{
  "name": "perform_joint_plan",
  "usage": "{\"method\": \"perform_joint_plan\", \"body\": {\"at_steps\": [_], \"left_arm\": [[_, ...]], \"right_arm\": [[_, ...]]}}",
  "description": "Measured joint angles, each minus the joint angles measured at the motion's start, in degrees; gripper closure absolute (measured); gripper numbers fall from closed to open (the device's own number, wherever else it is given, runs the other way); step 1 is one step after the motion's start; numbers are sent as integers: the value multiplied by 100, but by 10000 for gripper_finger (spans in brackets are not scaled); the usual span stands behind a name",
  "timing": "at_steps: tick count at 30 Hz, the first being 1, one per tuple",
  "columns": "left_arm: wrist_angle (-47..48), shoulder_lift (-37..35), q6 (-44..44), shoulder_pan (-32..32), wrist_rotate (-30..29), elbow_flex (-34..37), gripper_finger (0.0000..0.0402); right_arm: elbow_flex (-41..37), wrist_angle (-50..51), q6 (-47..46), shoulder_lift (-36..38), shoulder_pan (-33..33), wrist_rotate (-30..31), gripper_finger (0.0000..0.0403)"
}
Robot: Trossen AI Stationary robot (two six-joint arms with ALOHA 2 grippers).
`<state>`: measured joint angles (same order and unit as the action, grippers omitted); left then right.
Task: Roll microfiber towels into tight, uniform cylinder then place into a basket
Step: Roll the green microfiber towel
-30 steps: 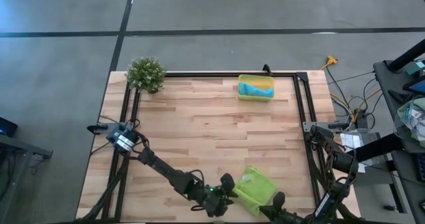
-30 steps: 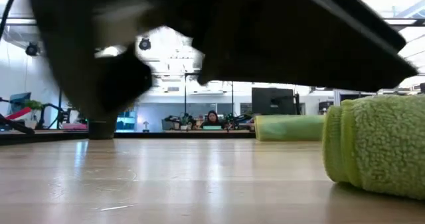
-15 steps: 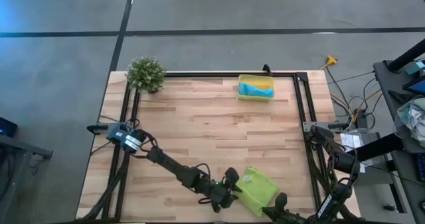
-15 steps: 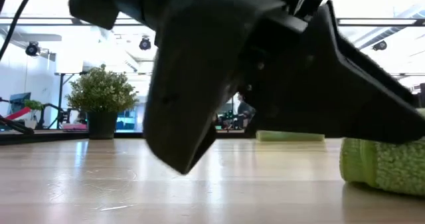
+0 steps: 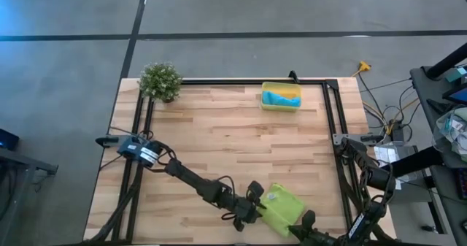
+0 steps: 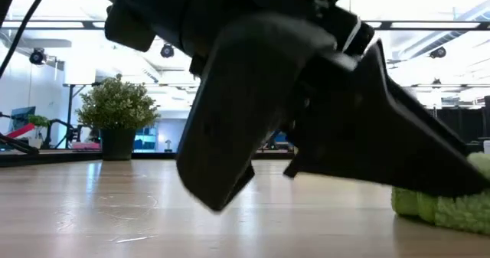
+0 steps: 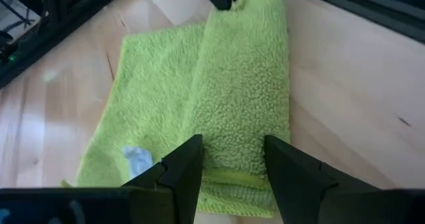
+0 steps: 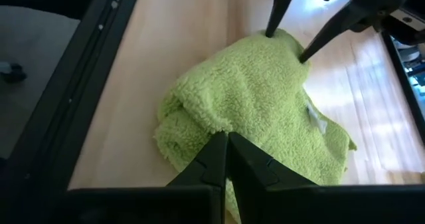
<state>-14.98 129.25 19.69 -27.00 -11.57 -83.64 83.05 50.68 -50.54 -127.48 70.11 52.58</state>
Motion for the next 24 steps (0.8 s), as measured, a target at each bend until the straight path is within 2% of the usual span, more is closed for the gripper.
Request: {"method": "perform_joint_plan", "body": {"at_steps": [7,12,17,24], "left_arm": [[-7,74,-134,2,-2,7,255],[13,59,-94,24,-3,-113,255],[107,43,-90,79,-4,-250,255],[198,43,-96,145,-7,-248,255]], "right_arm": [[0,26,164,22,50,-55,345],[14,74,732,187,117,-90,299],[210,111,1843,238,221,-102,277],[267,-69,3323,199,236,-210,274]]}}
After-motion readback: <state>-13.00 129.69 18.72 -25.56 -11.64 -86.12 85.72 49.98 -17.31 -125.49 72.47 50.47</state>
